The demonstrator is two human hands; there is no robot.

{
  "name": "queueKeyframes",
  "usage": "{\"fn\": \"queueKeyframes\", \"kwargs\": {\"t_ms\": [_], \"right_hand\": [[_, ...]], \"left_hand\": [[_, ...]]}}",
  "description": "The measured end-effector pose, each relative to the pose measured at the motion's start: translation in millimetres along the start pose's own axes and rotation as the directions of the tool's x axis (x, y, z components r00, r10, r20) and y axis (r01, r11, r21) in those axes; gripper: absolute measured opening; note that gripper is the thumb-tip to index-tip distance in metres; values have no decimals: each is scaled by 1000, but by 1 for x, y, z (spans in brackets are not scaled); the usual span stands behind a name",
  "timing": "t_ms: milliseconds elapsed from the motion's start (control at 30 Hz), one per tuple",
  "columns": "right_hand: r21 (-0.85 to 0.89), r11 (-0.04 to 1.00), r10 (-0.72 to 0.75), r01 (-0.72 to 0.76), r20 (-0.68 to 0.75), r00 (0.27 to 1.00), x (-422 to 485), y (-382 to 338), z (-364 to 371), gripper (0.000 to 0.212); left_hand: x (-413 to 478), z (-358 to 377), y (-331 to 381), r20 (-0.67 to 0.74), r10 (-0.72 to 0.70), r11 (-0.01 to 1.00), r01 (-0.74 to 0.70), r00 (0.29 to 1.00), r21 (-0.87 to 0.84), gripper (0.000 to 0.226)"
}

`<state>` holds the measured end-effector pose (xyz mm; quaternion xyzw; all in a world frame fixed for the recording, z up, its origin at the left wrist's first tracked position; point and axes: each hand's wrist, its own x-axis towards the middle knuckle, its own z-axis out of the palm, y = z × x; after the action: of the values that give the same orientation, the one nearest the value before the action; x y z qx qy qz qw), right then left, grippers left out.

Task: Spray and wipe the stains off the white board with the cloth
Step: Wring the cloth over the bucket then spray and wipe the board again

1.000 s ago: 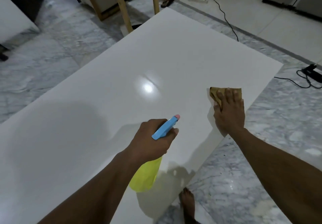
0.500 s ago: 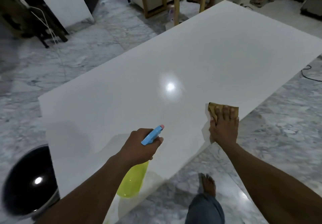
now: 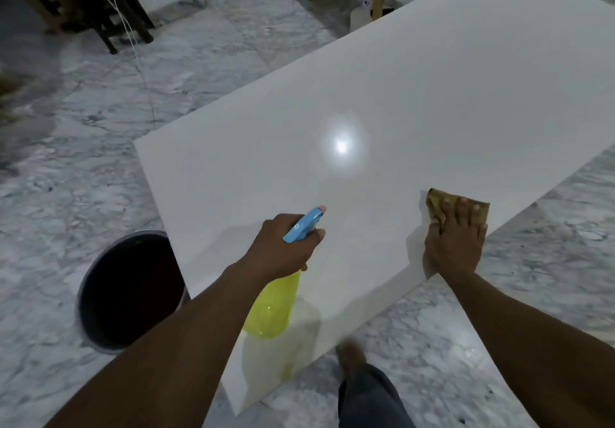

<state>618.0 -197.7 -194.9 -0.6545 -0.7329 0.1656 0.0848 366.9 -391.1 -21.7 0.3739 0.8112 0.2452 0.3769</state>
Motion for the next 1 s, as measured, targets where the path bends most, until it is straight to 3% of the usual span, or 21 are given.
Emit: {"fn": "queueKeyframes", "kwargs": {"t_ms": [300,500,733,800,867,933,1000], "right_hand": [[67,975,-209,213,-72,975,-148,-55,46,58],[188,957,-199,222,-135,971,-306,-129,101,57],[260,933,-222,248,-125,967,-450,-209,146,59],[276,896,-318,349,-152,936,-477,-218,150,61],[402,817,-381,413,-161,910,-500,-227,145,59],[583,749,-298,315,-129,946,-522,-241,129,60],[717,687,-95,118,-71,993,-529,-250,105,54]], "left_hand": [[-45,-39,-71,48,77,997,-78,996,21,24],[-121,-79,-165,93,146,989,-149,985,24,37],[-198,-134,-273,63,128,987,-134,990,90,30],[-213,-146,-290,51,137,986,-141,989,92,25],[-220,-151,-299,51,151,984,-155,987,88,21],[-227,-158,-302,50,156,984,-159,987,82,21],[-231,-164,-301,51,160,985,-163,986,56,22]]}}
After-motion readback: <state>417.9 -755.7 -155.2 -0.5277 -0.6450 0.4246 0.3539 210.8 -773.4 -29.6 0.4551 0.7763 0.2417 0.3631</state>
